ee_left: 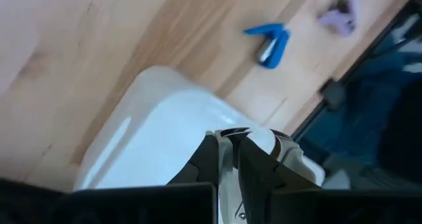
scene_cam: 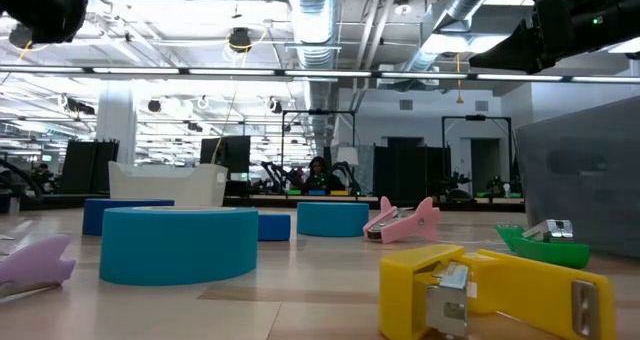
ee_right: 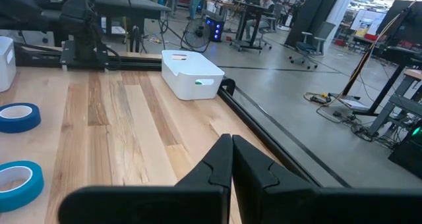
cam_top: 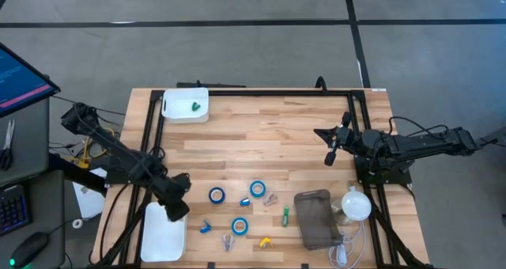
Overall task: Pick and place Stapler, Stapler remover, tape
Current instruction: Put the gray staple remover into the bottom white bin, then put the top light blue tape into the black bin
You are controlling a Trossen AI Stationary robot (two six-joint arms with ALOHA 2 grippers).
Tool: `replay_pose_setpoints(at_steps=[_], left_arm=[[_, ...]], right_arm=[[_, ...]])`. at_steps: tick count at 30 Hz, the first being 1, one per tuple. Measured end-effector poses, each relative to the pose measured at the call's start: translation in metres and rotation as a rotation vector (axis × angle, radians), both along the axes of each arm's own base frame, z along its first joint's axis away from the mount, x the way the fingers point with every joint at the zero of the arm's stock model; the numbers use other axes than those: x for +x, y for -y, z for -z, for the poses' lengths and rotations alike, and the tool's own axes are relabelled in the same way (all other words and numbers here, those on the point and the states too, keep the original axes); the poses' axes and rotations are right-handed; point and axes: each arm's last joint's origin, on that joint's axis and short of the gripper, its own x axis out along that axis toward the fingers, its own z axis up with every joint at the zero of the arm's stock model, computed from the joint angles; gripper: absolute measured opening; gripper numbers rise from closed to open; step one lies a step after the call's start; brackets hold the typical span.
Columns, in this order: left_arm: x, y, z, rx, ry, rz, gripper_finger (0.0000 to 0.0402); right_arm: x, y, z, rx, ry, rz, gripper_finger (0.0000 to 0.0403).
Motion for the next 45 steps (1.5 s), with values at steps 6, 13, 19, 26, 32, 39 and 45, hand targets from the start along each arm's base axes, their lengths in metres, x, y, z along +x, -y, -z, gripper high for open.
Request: replay_pose_setpoints(at_steps=[6, 13, 19, 26, 32, 39, 45], left_arm=[[0.002, 0.013, 0.016, -0.01, -0.13, 0.061, 0.0012], [0.005, 0.025, 0.035, 0.036, -0.227, 0.095, 0.0012], [0.008, 0.028, 0.046, 0.07, -0.275, 0.095, 0.0012], [0.009, 0.029, 0.05, 0.08, -0.289, 0.093, 0.0012], [0.01, 0.029, 0.05, 0.082, -0.285, 0.092, 0.0014], [0.01, 0.029, 0.051, 0.099, -0.273, 0.083, 0.0088], [0.01, 0.029, 0.05, 0.082, -0.285, 0.089, 0.013]], right_arm=[[0.0, 0.0, 0.0, 0.0, 0.0, 0.0, 0.0], [0.0, 0.0, 0.0, 0.0, 0.0, 0.0, 0.0], [0.0, 0.0, 0.0, 0.0, 0.0, 0.0, 0.0], [0.0, 0.0, 0.0, 0.0, 0.0, 0.0, 0.0], [0.0, 0.0, 0.0, -0.001, -0.001, 0.0, 0.0], [0.0, 0.0, 0.0, -0.008, -0.003, 0.009, 0.0], [0.0, 0.0, 0.0, -0.009, -0.004, 0.012, 0.0]])
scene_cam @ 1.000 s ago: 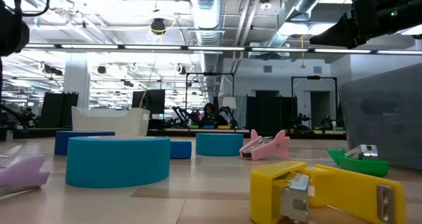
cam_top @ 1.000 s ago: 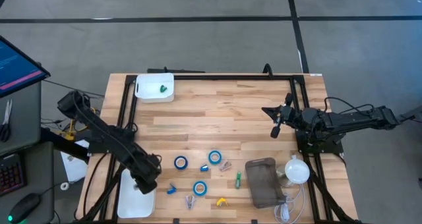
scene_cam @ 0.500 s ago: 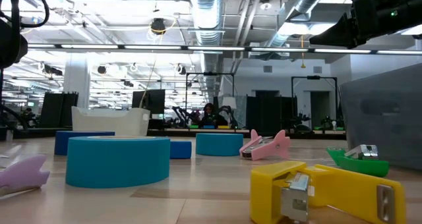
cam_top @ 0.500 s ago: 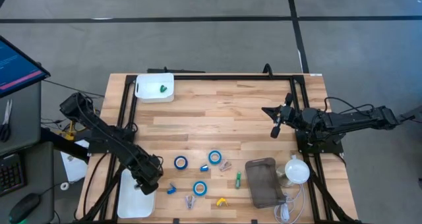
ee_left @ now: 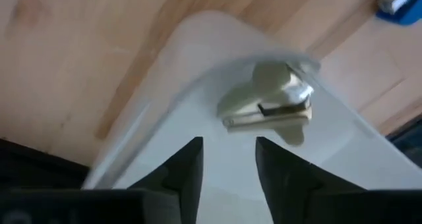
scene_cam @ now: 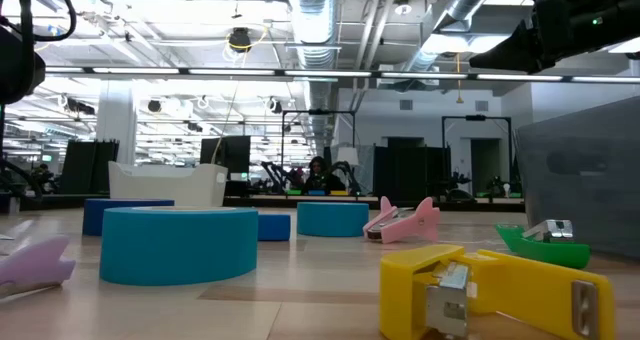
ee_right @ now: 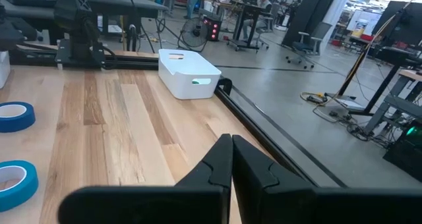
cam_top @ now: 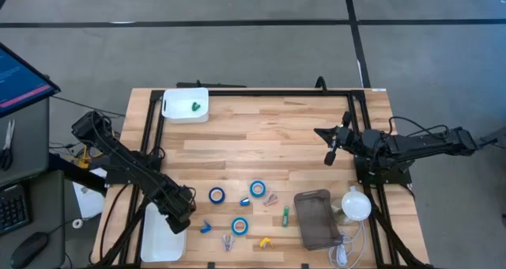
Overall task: Pick and place Stapler, Stapler remover, tape
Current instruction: Put the top light blue tape into the black bin
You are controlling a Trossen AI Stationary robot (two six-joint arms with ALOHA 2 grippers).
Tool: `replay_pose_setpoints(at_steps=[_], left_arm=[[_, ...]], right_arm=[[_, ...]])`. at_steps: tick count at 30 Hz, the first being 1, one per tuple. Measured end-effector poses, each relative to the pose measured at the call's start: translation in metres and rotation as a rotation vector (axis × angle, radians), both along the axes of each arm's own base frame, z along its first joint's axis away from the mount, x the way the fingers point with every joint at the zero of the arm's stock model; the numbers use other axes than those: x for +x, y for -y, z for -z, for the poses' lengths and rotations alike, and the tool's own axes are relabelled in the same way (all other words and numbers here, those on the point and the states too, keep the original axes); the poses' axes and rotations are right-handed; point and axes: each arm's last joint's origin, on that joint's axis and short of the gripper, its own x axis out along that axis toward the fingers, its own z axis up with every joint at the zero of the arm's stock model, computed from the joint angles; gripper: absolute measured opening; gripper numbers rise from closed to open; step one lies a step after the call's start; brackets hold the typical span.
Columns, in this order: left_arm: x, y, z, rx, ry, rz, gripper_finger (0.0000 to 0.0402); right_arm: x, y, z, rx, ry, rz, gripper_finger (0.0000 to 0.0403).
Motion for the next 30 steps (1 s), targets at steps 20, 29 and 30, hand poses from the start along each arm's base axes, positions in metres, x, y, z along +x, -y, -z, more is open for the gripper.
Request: replay_pose_setpoints(at_steps=[20, 29, 30], left_arm=[[-0.015, -0.047, -0.071, -0.147, 0.406, -0.16, 0.0001], [-0.011, -0.083, -0.091, 0.421, 0.881, 0.082, 0.0001], [-0.009, -0.086, -0.09, 0.482, 0.885, 0.118, 0.0001]], right_arm=[[0.0, 0.0, 0.001, -0.002, -0.01, -0.001, 0.0], [0.003, 0.0, 0.002, 0.089, 0.028, 0.006, 0.0], [0.005, -0.001, 0.004, 0.106, 0.017, 0.01, 0.0]])
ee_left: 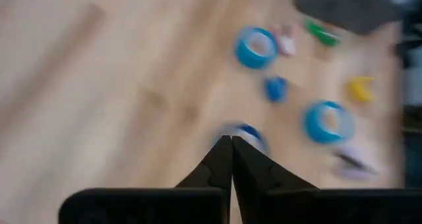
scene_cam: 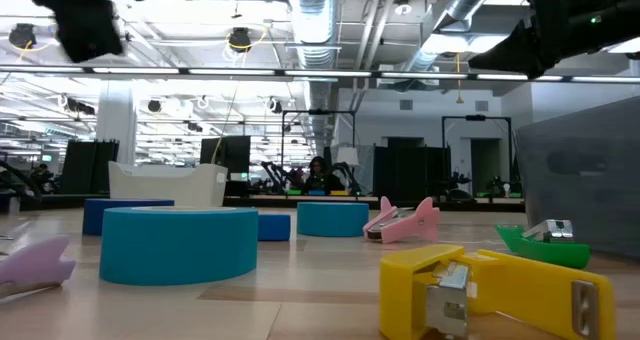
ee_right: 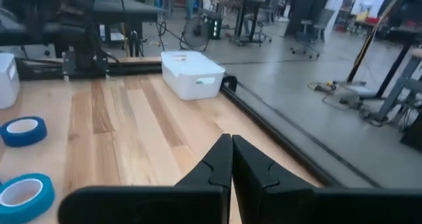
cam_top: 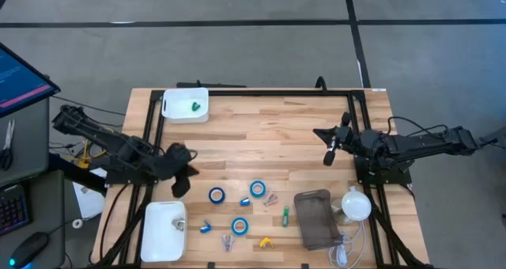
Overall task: Pick and place Stapler, Stapler remover, tape
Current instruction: Put the top light blue tape into the black bin
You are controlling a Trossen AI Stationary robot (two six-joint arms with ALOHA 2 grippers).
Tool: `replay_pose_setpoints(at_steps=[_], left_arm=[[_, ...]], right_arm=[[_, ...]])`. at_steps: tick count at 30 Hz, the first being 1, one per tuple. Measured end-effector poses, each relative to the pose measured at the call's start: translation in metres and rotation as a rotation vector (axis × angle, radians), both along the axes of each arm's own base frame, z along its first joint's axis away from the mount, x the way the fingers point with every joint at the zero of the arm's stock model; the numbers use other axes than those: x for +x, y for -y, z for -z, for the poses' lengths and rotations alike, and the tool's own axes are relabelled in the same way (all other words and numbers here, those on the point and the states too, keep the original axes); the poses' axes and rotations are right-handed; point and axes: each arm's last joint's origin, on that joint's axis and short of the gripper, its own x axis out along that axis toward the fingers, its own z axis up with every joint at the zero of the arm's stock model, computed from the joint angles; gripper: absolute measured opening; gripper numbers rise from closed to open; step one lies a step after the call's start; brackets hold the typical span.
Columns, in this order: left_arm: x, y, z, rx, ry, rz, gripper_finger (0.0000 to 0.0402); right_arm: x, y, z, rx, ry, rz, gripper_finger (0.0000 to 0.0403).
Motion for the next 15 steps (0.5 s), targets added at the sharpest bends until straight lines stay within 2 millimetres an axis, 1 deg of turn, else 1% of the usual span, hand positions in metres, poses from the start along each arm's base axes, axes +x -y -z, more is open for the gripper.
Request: replay_pose_setpoints(at_steps=[2, 5, 7, 10, 12, 15], left_arm=[[0.005, -0.005, 0.002, 0.093, -0.017, 0.006, 0.0001], [0.011, -0.014, 0.006, 0.191, -0.056, 0.007, 0.0001], [0.015, -0.019, 0.008, 0.256, -0.076, 0.008, 0.0001], [0.017, -0.027, 0.008, 0.362, -0.095, -0.008, 0.0001], [0.017, -0.032, 0.007, 0.433, -0.109, -0.034, 0.0001], [0.018, -0.037, 0.006, 0.498, -0.119, -0.067, 0.0001]], right_arm=[[0.006, -0.001, 0.0, 0.049, -0.03, 0.011, 0.0], [0.02, -0.002, -0.013, 0.104, -0.077, 0.041, 0.0], [0.032, -0.003, -0.022, 0.121, -0.159, 0.068, 0.0], [0.057, -0.006, -0.034, 0.134, -0.277, 0.072, 0.0], [0.075, -0.012, -0.041, 0.155, -0.345, 0.011, 0.0], [0.102, -0.026, -0.048, 0.177, -0.432, -0.162, 0.0]])
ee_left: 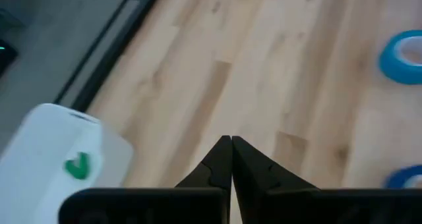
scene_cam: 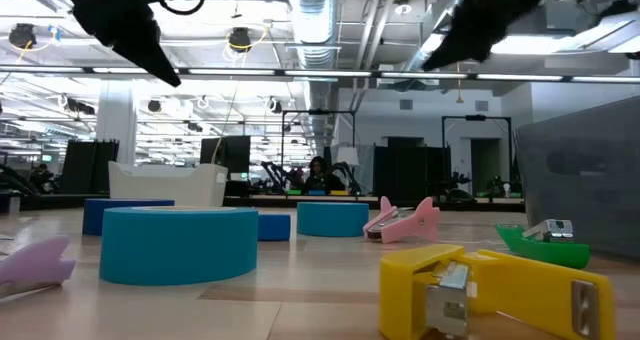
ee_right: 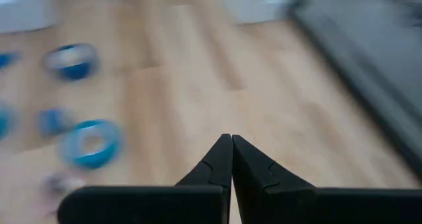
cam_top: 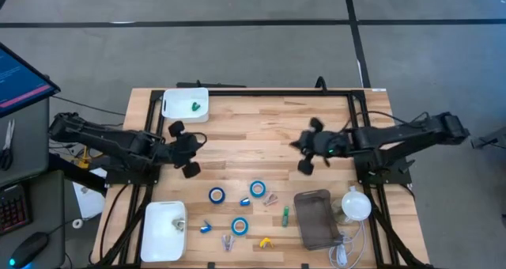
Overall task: Pick and place Stapler, Stapler remover, tape
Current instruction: Put the top light blue tape into the black bin
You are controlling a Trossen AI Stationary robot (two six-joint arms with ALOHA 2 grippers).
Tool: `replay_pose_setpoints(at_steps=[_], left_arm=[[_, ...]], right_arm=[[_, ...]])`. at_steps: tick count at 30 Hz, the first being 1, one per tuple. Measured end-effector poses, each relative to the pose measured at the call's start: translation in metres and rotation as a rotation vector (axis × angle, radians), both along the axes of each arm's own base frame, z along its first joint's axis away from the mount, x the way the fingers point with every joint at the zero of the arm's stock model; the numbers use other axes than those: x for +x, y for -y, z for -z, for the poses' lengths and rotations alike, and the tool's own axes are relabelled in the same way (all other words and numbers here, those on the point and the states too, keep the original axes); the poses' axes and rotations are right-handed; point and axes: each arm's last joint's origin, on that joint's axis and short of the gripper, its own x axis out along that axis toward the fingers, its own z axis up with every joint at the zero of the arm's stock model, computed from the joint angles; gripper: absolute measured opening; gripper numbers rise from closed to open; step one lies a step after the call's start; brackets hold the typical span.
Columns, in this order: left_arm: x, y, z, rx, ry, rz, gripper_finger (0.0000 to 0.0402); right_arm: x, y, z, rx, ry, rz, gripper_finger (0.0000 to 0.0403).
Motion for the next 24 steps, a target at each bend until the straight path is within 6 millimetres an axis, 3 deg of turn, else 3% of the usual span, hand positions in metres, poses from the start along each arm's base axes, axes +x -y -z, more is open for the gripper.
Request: replay_pose_setpoints(at_steps=[7, 13, 17, 24], left_arm=[[0.0, -0.005, 0.0, 0.091, 0.016, -0.078, 0.0001], [-0.005, -0.008, 0.021, 0.119, 0.045, -0.198, 0.0001], [-0.009, -0.009, 0.037, 0.128, 0.02, -0.215, 0.0001], [-0.01, -0.009, 0.037, 0.134, 0.018, -0.207, 0.0001]], right_arm=[[0.036, -0.028, -0.007, 0.037, -0.151, -0.223, 0.0], [0.059, -0.039, -0.001, 0.076, -0.303, -0.299, 0.0], [0.079, -0.04, 0.003, 0.112, -0.31, -0.318, 0.0], [0.111, -0.029, 0.02, 0.148, -0.336, -0.239, 0.0002]])
